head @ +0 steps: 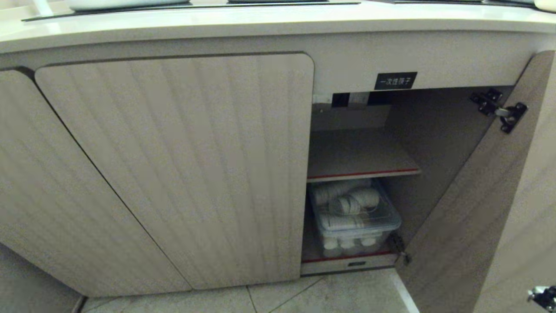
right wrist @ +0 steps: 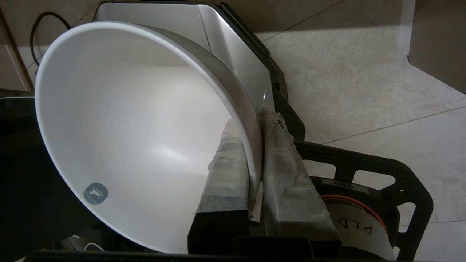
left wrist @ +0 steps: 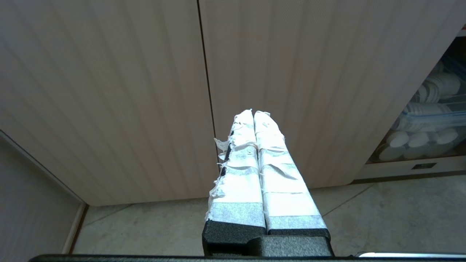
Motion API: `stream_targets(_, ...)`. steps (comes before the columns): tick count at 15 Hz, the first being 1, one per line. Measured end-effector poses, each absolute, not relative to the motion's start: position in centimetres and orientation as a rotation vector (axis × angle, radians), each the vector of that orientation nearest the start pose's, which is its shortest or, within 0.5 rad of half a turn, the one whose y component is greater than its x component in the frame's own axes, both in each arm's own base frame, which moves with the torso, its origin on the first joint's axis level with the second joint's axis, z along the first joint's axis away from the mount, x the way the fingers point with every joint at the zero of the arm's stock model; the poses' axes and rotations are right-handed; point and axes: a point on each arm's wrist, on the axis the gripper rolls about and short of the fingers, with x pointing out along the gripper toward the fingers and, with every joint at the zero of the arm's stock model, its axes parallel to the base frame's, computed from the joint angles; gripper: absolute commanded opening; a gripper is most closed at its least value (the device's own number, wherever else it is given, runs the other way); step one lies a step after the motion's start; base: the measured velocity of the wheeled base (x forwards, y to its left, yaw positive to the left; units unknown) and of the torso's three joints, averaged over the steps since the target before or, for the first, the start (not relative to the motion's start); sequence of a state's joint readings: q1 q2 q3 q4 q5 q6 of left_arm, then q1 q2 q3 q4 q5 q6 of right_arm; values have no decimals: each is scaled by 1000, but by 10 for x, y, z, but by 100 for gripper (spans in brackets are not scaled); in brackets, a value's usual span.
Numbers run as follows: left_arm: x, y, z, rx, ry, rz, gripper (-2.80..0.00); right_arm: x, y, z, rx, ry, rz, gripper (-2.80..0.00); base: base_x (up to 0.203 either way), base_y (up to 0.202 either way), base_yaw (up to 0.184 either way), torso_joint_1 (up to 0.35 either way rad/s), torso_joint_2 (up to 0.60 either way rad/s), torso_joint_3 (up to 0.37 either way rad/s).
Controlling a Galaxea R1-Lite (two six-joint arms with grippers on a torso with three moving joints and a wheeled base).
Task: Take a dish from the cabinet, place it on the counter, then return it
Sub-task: Put it back into the cabinet
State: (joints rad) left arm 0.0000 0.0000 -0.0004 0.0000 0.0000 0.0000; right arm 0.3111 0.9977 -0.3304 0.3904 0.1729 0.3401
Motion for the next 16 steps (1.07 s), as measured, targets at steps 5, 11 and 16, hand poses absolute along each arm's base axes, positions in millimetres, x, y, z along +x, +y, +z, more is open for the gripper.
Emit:
stream_targets(5,-23,0,76,0,0,0,-280,68,26,116,228,1117,253,-280,0,0,0,0,0,0)
stream_targets(11,-23,0,76,0,0,0,-280,72,28,121,241,1095,265,-280,0,0,0,0,0,0)
stream_targets(16,-23,0,76,0,0,0,-280,74,28,124,255,1086,247,-280,0,0,0,0,0,0)
